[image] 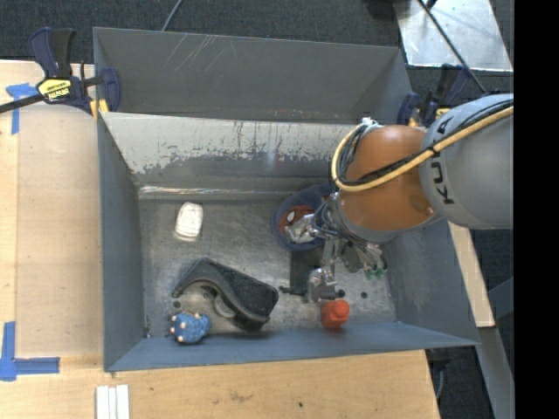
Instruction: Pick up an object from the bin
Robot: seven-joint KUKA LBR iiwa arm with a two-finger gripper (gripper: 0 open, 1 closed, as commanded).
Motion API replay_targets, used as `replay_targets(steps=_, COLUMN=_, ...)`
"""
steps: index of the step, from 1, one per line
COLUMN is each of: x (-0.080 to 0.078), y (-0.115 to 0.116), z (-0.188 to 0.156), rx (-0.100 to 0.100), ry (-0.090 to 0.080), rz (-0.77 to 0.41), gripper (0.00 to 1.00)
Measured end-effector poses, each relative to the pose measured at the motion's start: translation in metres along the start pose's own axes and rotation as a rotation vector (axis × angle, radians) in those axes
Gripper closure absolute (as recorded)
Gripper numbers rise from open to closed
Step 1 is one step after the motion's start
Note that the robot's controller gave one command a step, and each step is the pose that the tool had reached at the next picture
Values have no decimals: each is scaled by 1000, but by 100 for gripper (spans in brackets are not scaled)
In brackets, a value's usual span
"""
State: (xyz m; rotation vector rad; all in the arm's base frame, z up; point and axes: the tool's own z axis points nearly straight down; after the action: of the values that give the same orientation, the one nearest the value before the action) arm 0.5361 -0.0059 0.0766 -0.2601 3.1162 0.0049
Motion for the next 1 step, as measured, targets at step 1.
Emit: replay_targets(steps=1, x=-8, y=1, z=-7, rx=2, ry=-30, rz=0, gripper=100)
